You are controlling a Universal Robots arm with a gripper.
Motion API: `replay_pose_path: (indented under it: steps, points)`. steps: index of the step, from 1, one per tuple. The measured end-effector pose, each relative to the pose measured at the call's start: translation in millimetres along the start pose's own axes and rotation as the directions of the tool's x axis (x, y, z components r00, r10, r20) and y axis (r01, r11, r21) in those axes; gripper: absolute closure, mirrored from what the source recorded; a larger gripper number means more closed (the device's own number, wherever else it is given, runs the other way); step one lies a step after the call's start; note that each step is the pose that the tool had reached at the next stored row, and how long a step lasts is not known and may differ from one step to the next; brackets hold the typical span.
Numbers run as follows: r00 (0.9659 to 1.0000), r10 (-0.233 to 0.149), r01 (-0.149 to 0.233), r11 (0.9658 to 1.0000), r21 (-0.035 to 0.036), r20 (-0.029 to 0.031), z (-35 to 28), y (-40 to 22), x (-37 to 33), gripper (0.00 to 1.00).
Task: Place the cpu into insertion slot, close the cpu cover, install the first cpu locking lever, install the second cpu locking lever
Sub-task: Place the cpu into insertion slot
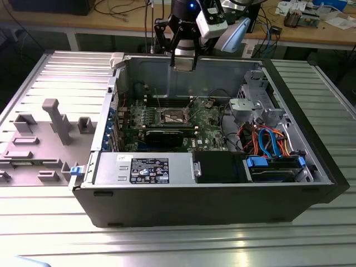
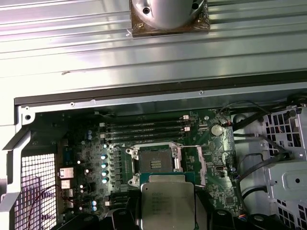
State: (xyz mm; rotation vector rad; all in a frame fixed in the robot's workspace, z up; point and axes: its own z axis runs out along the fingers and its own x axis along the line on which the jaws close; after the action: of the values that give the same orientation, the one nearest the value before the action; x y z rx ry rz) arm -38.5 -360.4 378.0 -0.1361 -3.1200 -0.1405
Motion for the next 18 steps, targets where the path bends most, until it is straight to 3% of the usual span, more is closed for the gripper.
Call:
replay_pose_path:
  steps: [4, 8, 18]
  points:
    - [0.9998, 0.018, -0.018, 0.9998, -0.0003, 0.0017, 0.1, 0.0, 0.0, 0.46]
    - [0.9966, 0.082, -0.082, 0.9966, -0.0012, 0.0073, 0.5, -0.1, 0.0, 0.46]
    - [0.9956, 0.093, -0.093, 0.9957, -0.0016, 0.0084, 0.6, -0.1, 0.0, 0.46]
